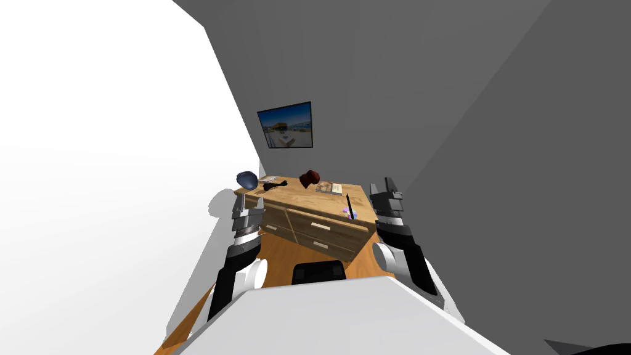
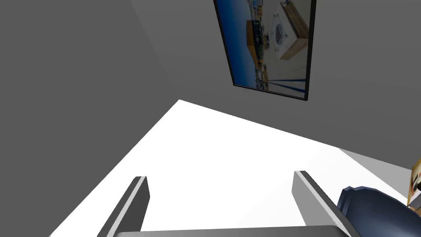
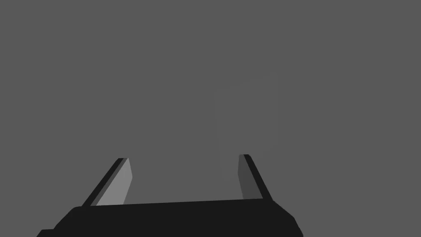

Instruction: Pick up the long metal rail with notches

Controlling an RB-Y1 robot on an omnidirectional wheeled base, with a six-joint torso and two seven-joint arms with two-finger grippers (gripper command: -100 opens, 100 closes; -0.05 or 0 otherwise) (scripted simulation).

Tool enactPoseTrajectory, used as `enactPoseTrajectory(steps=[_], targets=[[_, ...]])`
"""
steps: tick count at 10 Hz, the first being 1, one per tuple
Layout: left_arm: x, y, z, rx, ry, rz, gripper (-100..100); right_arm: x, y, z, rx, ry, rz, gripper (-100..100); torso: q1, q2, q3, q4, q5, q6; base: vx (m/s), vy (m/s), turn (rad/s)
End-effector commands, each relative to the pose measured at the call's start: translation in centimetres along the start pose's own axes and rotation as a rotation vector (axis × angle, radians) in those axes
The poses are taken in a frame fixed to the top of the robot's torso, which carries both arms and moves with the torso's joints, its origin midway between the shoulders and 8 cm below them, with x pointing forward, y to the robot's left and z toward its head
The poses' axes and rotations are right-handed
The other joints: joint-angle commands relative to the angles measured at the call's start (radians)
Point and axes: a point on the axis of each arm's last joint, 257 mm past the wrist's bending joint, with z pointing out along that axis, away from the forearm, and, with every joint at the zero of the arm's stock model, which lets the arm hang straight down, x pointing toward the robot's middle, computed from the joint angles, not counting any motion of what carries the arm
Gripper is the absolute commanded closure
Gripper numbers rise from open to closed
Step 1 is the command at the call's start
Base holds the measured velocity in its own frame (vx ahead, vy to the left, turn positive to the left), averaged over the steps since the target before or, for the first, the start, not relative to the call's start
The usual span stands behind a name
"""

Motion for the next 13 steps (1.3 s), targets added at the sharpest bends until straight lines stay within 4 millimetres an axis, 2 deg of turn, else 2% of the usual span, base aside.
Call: enactPoseTrajectory(steps=[1, 6, 11, 12, 13], targets=[[0.0, 0.0, 0.0, 0.000, 0.000, 0.000, 0, 0.2, -0.3, -0.1, 0.014, 0.033, -0.040, -100, 0.000, 0.000, 0.000, 0.000, 0.000, 0.000, -0.014, 0.004, 0.054], [0.0, 0.0, 0.0, 0.000, 0.000, 0.000, 0, 0.0, -3.3, -1.9, 0.122, 0.169, -0.298, -100, 0.000, 0.003, 0.002, 0.001, 0.000, 0.000, -0.045, 0.013, 0.103], [0.0, 0.0, 0.0, 0.000, 0.000, 0.000, 0, -2.8, -8.1, -6.1, 0.290, 0.351, -0.703, -100, 0.002, 0.005, 0.003, 0.001, 0.000, 0.000, -0.066, 0.038, 0.193], [0.0, 0.0, 0.0, 0.000, 0.000, 0.000, 0, -2.8, -8.2, -6.3, 0.293, 0.356, -0.716, -100, 0.001, 0.004, 0.003, 0.001, 0.000, 0.000, -0.042, 0.018, 0.049], [0.0, 0.0, 0.0, 0.000, 0.000, 0.000, 0, -3.8, -9.3, -7.5, 0.330, 0.406, -0.814, -100, 0.001, 0.004, 0.002, 0.001, 0.000, 0.000, -0.042, 0.024, 0.130]])
